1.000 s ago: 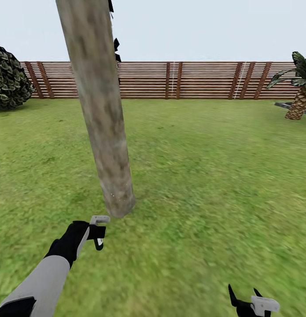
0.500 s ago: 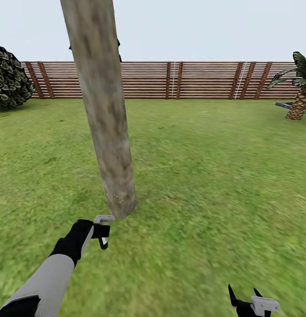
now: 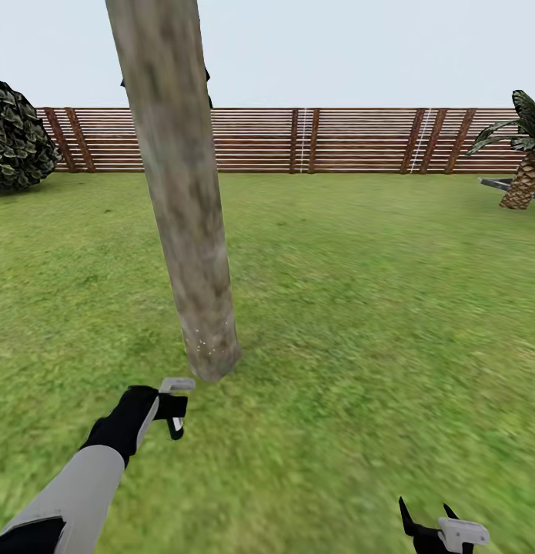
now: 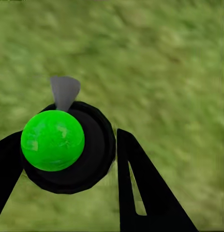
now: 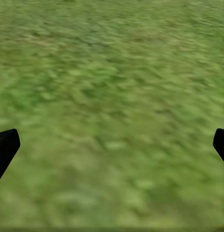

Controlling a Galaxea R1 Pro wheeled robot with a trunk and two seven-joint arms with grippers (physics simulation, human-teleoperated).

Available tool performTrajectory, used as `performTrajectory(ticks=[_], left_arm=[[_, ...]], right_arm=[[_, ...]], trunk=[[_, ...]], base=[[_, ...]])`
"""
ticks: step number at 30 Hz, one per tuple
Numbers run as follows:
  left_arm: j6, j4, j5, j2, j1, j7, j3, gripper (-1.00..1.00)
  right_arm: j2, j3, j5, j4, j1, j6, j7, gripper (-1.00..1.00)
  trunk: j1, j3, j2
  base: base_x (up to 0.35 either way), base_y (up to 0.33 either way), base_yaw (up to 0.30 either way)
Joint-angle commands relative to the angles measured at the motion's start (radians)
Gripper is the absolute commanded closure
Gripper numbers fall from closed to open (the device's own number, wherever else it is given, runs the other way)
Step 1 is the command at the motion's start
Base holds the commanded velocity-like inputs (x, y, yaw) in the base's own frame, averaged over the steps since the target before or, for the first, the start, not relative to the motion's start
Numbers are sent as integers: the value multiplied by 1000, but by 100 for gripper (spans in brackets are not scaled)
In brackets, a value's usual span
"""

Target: In the garden, pick up the pesticide atomizer on the floor and spray pesticide onto both trees until each tree trunk is fully covered.

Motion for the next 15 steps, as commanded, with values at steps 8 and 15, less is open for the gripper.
performTrajectory(ticks=[8,15], left_arm=[[2,0,-4,64,1,0,9,100],[3,-1,0,64,3,1,2,100]], right_arm=[[0,0,-1,-1,0,-3,0,-100],[0,0,-1,-1,0,-5,0,-100]], trunk=[[0,0,0],[0,0,0]], base=[[0,0,-28],[-67,0,-59]])
